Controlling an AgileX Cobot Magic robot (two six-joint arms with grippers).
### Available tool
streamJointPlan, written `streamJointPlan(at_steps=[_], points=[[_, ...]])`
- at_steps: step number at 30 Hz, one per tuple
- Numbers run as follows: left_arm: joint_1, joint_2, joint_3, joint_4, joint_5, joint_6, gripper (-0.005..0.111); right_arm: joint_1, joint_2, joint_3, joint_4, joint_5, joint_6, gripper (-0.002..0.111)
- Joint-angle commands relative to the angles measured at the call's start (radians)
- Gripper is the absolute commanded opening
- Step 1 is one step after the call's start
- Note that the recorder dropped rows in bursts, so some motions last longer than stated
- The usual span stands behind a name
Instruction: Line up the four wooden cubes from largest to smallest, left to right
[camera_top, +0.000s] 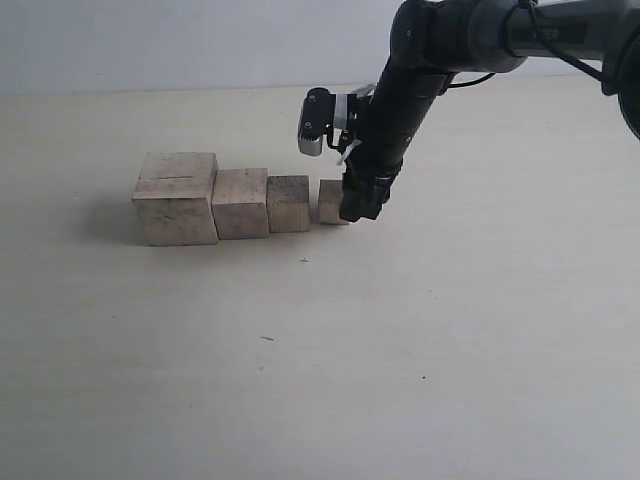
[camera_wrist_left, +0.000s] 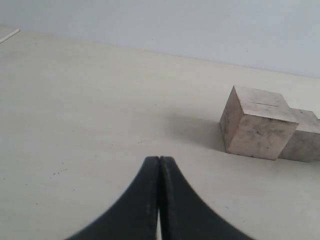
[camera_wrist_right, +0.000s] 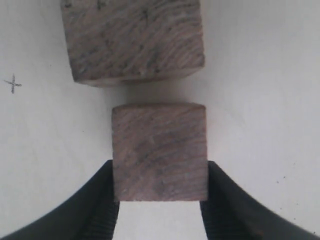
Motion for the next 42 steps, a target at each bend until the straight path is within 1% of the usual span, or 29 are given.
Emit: streamJointPlan(at_steps=[1,5,10,13,19,24,26,29,32,38,42], points=[[0.002,-0.007,0.004,-0.005,-0.006,0.003,0.000,0.002,0.009,-0.006,0.018,-0.015,-0.013,0.008],[0.002,-0.007,0.004,-0.005,-0.006,0.003,0.000,0.002,0.009,-0.006,0.018,-0.016,-0.010,0.023],[0.002,-0.007,0.004,-0.005,-0.006,0.003,0.000,0.002,0.009,-0.006,0.020,-0.019,-0.010,0.049],[0.002,-0.007,0.004,-0.005,-0.006,0.003,0.000,0.002,0.007,-0.006,0.020,-0.023,-0.010,0.058],[0.002,-0.007,0.004,-0.005,-0.006,0.003,0.000,0.002,-0.001,-0.006,0.020,-0.023,0.009,0.070],[0.002,-0.007,0.004,-0.005,-0.006,0.003,0.000,0.002,-0.049,-0.006,-0.041,-0.010,0.118,0.072],[0.002,-0.007,0.004,-0.005,-0.006,0.003,0.000,0.002,-0.072,-0.006,-0.095,0.009,0.193,0.072],[0.002,-0.007,0.004,-0.005,-0.006,0.003,0.000,0.002,-0.086,-0.006,-0.224,0.015,0.314,0.072],[0.002,-0.007,0.004,-0.005,-0.006,0.003,0.000,0.002,-0.080,-0.006,-0.298,-0.006,0.377,0.072],[0.002,-0.007,0.004,-0.005,-0.006,0.003,0.000,0.002,-0.033,-0.006,-0.279,-0.104,0.383,0.072],[0.002,-0.007,0.004,-0.005,-0.006,0.003,0.000,0.002,-0.009,-0.006,-0.258,-0.136,0.383,0.072]])
